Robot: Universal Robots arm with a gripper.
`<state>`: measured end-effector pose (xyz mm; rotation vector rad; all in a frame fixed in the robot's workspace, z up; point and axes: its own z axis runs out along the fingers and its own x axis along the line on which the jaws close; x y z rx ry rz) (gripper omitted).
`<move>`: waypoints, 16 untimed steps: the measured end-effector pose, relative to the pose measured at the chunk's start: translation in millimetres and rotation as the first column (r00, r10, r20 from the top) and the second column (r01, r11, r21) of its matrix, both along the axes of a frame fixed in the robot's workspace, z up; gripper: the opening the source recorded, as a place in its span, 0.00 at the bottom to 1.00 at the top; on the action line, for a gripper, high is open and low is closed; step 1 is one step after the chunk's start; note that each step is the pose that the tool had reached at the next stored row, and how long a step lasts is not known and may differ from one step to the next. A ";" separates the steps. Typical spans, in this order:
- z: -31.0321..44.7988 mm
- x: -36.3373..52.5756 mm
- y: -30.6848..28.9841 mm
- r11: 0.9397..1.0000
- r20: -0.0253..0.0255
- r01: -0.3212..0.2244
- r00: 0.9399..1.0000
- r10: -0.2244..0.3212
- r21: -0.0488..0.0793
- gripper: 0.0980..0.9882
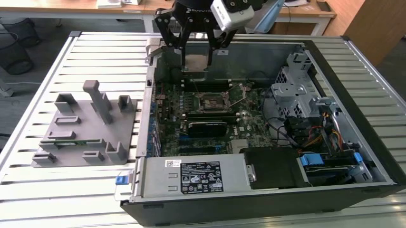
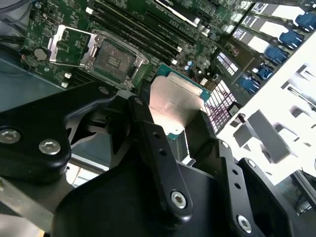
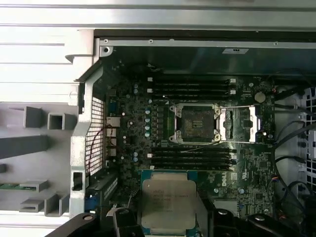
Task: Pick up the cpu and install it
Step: 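Pick up the cpu and move it towards the insertion slot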
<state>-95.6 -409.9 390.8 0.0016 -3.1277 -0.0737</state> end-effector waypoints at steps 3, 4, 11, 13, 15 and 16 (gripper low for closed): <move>-0.3 5.4 0.3 1.000 0.000 0.000 1.000 0.000 0.000 0.48; -0.4 7.2 0.4 1.000 0.000 0.000 1.000 0.000 0.000 0.48; -1.3 18.8 5.8 1.000 0.000 0.000 1.000 0.000 0.000 0.48; -1.6 21.0 9.0 1.000 0.000 0.000 1.000 0.000 0.000 0.48; -2.1 24.0 12.4 1.000 0.000 0.000 1.000 0.000 0.000 0.48; -2.3 25.7 13.8 1.000 0.000 0.000 1.000 0.000 0.000 0.48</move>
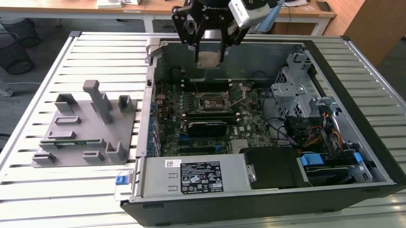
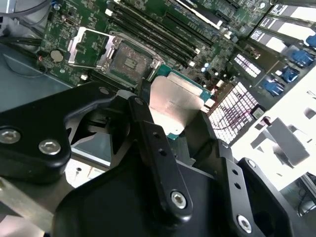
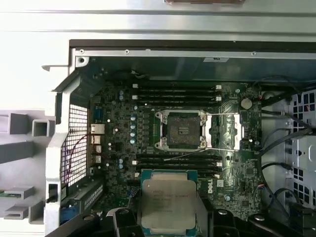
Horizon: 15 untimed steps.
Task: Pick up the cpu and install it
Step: 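Pick up the cpu and move it towards the insertion slot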
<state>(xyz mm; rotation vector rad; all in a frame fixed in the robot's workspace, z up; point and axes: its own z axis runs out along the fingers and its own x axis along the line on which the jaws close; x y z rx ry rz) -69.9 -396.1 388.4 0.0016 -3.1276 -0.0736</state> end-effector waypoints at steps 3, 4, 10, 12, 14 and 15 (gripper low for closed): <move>-0.9 5.5 4.2 1.000 0.000 0.000 1.000 0.000 0.000 0.48; -1.3 7.3 5.1 1.000 0.000 0.000 1.000 0.000 0.000 0.48; -2.7 20.1 8.9 1.000 0.000 0.000 1.000 0.000 0.000 0.48; -3.1 23.5 9.5 1.000 0.000 0.000 1.000 0.000 0.000 0.48; -3.3 24.9 9.5 1.000 0.000 0.000 1.000 0.000 0.000 0.48; -3.3 25.0 9.5 1.000 0.000 0.000 1.000 0.000 0.000 0.48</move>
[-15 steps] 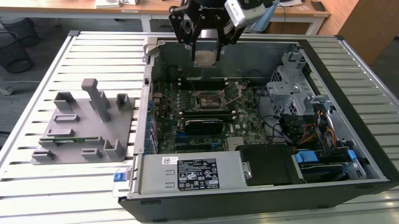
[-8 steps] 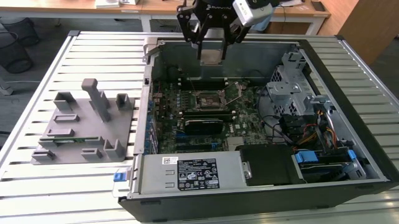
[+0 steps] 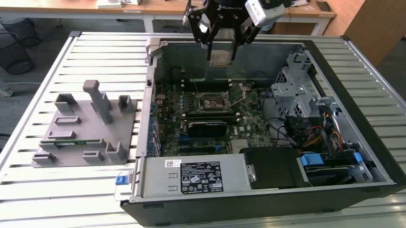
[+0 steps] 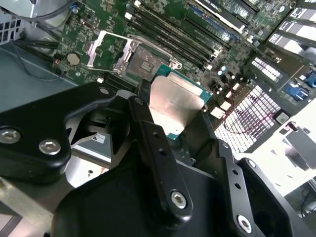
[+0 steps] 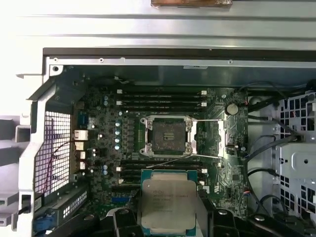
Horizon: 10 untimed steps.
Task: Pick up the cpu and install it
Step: 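Place the cpu into insertion slot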
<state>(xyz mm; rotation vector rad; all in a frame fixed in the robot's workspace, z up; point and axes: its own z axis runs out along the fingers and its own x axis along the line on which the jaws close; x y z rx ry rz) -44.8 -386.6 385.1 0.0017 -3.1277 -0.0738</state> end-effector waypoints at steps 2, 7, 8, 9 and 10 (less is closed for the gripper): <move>0.0 0.1 0.1 1.000 0.000 0.000 1.000 0.000 0.000 0.48; 0.0 0.2 0.1 1.000 0.000 0.002 1.000 -0.002 -0.001 0.48; 0.0 0.3 0.1 1.000 0.000 0.007 1.000 -0.007 -0.001 0.48; 0.0 0.3 0.1 1.000 0.000 0.013 1.000 -0.013 -0.001 0.48; -0.1 0.3 0.1 1.000 0.000 0.021 1.000 -0.021 -0.001 0.48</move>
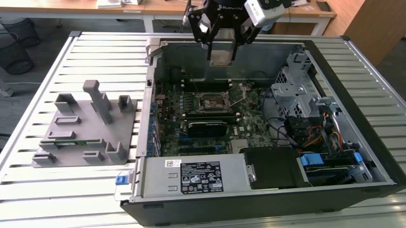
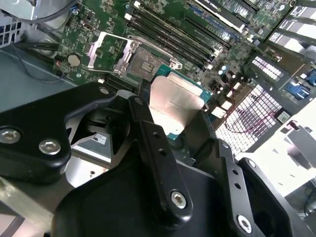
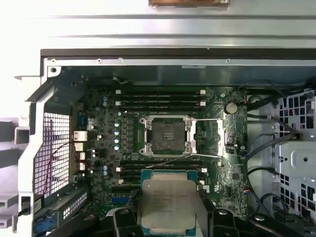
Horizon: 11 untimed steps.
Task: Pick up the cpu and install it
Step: 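Place the cpu into insertion slot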
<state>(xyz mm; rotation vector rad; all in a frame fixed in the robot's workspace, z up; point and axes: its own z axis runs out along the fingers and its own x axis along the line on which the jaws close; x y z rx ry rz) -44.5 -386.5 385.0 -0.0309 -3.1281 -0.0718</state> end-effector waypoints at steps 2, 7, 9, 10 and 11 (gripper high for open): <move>-0.1 0.0 0.0 1.000 0.000 0.022 1.000 -0.022 0.000 0.48; -0.5 0.0 0.1 0.996 0.000 0.091 0.996 -0.091 -0.001 0.48; -0.7 0.0 0.1 0.993 0.000 0.121 0.993 -0.121 -0.002 0.48; -0.7 -0.1 0.1 0.991 0.000 0.136 0.991 -0.136 -0.002 0.48; -0.8 -0.1 0.1 0.989 0.000 0.151 0.989 -0.151 -0.002 0.48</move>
